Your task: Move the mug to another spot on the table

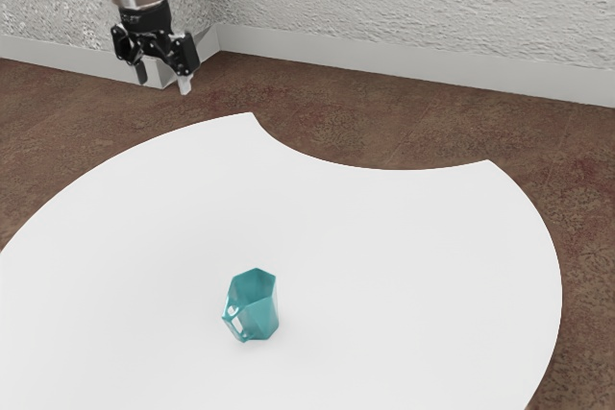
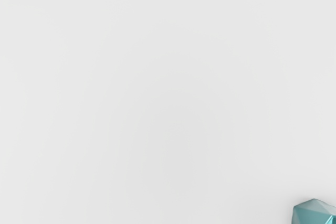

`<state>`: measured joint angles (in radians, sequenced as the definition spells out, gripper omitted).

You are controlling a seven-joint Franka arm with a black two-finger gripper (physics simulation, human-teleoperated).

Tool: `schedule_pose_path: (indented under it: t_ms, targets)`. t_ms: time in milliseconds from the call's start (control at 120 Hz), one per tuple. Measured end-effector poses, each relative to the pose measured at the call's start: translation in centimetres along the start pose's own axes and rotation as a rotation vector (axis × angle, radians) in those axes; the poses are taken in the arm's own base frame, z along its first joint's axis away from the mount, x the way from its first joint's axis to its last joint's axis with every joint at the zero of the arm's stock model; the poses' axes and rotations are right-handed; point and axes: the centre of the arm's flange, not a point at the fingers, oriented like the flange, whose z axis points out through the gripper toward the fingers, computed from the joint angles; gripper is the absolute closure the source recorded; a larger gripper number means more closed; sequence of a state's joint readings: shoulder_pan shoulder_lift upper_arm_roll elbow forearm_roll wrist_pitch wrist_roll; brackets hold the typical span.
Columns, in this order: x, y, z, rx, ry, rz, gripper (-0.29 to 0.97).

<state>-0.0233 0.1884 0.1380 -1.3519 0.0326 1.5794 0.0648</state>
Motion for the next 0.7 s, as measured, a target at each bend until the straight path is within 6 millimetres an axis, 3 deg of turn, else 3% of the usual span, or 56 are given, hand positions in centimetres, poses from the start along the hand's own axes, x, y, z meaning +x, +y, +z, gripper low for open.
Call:
schedule_pose_path:
  t_ms: [108, 208, 325, 500, 700]
  targets:
    - [-0.2, 0.2, -0.3, -0.012, 0.002, 0.004, 0.00]
    - [-0.5, 3.1, 1.1, -0.036, -0.039, 0.048, 0.00]
    - [-4.3, 6.1, 4.7, -0.041, -0.102, 0.095, 0.00]
    - [-10.7, 9.6, 8.4, -0.056, -0.104, 0.139, 0.00]
    - [-14.2, 12.3, 13.2, -0.062, -0.125, 0.155, 0.00]
